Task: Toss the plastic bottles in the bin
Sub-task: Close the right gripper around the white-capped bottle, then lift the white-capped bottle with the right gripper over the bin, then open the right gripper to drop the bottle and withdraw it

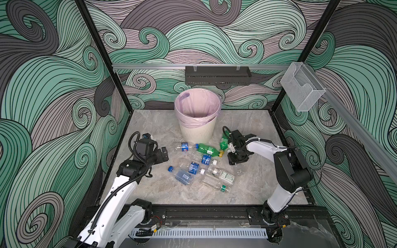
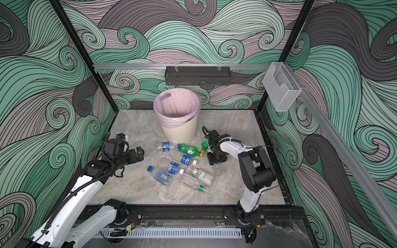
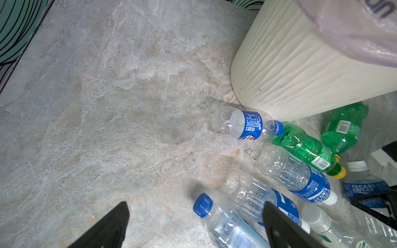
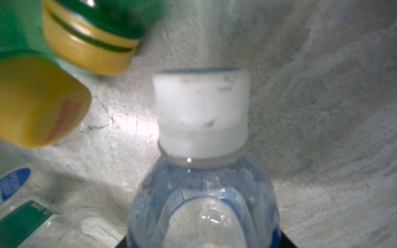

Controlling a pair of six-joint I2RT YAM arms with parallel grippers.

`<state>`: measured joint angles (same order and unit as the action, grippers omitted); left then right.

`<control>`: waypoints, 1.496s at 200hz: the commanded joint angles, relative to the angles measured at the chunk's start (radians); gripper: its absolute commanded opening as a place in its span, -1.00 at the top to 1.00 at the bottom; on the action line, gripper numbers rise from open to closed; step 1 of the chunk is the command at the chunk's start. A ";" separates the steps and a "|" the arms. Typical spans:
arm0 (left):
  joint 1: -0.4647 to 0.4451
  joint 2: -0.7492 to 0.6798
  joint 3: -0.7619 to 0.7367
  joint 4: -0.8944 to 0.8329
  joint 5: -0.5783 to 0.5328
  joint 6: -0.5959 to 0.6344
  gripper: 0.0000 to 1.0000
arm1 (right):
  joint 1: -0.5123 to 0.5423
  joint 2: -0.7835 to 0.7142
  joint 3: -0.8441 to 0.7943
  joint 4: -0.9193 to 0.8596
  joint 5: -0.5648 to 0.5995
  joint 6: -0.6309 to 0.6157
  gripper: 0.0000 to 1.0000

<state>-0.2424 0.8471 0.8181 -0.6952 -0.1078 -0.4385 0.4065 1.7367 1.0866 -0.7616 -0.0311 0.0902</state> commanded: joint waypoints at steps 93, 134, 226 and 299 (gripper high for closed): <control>0.006 0.013 -0.002 0.010 -0.065 -0.026 -0.97 | -0.045 -0.286 0.000 0.026 -0.050 0.012 -0.07; 0.006 0.015 -0.002 0.000 -0.081 -0.034 -0.97 | -0.044 -0.396 0.050 0.031 -0.177 0.014 -0.07; 0.008 -0.015 -0.016 -0.020 -0.131 -0.116 -0.97 | 0.010 0.002 0.897 0.434 -0.432 0.341 -0.21; 0.009 -0.062 -0.039 -0.084 -0.123 -0.177 -0.97 | 0.037 0.024 0.902 0.372 -0.369 0.223 -0.96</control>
<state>-0.2424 0.7998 0.7937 -0.7349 -0.2195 -0.5758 0.4339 1.9362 2.1834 -0.4641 -0.4145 0.3542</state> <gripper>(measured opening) 0.986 0.970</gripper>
